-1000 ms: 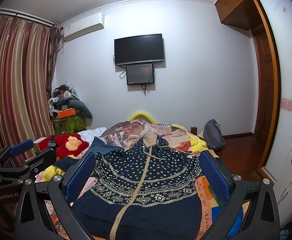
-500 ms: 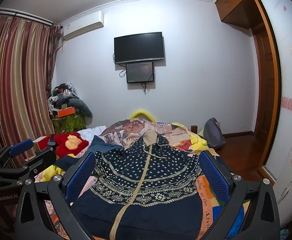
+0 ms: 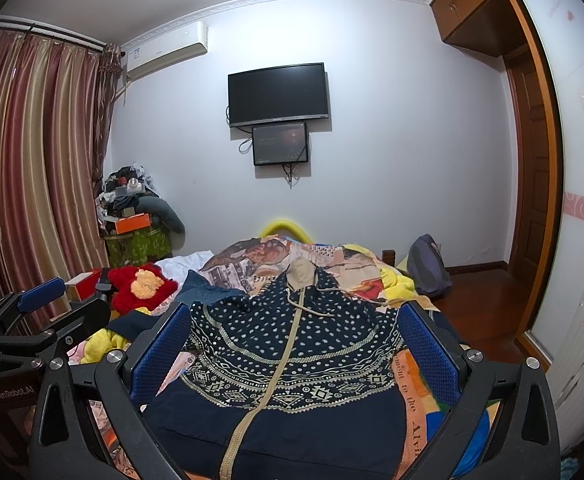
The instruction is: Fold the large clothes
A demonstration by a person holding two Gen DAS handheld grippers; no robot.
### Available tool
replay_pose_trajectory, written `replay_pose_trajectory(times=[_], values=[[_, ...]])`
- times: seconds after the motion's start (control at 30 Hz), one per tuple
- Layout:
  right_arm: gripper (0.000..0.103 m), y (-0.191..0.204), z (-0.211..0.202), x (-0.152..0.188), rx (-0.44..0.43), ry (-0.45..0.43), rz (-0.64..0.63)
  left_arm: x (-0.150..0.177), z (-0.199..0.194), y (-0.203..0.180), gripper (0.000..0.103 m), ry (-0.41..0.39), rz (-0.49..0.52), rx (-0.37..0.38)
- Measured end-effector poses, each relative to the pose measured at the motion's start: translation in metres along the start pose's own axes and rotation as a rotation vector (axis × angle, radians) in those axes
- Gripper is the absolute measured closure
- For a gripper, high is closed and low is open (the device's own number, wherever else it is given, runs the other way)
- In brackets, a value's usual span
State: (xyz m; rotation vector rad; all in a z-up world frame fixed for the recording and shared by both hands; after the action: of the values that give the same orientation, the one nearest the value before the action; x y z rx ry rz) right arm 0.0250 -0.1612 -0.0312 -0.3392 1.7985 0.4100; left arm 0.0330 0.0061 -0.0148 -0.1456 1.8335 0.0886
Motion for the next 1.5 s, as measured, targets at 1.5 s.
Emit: replay_pose_trajectory(times=[1.5], values=[[0.000,-0.038,0.419,0.105,-0.136,0.602,-0.054,0.168,0.317,0.344,0.028,0.605,-0.533,-0.282]])
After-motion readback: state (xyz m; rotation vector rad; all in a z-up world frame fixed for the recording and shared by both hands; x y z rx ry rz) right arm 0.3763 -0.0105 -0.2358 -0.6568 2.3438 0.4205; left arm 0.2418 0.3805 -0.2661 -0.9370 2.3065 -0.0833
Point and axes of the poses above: each gripper's, at about its wrist camera, not at the fingertips, and z roughly the way its jaws point, y to its left, x to its underside, the point moved 2 cm from there along z, roughly the way its jaws point, and after that the axes turned 7 degrees about -x, right-handed, at the moved point
